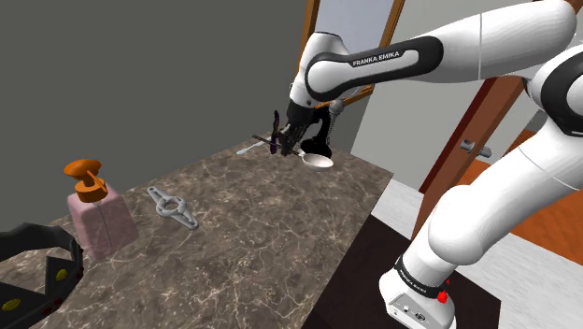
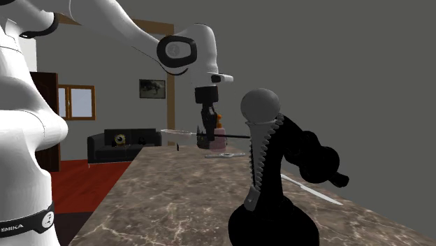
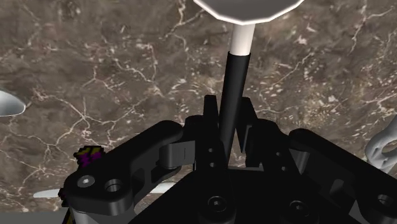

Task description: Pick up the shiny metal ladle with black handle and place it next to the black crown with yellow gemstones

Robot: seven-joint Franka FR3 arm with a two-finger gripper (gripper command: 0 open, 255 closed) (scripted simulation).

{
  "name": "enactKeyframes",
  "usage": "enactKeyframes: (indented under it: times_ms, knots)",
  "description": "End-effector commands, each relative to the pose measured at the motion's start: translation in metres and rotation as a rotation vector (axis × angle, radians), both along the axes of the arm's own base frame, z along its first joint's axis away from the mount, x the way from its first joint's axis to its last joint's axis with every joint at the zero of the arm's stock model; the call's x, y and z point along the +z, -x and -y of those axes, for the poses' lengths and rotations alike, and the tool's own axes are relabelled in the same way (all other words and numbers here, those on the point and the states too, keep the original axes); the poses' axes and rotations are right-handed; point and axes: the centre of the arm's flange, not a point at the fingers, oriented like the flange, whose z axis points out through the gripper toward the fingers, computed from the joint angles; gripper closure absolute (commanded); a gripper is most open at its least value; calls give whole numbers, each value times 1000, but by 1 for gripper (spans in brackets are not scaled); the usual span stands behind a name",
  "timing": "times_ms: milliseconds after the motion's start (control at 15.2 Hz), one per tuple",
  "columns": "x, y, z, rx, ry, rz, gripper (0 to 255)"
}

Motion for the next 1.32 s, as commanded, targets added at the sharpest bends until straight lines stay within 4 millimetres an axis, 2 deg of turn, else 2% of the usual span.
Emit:
enactKeyframes:
  times_ms: [0,990,1254]
  knots:
    - [10,0,-1,0,0,0,255]
    - [89,0,-1,0,0,0,255]
    - [89,9,-53,0,0,0,255]
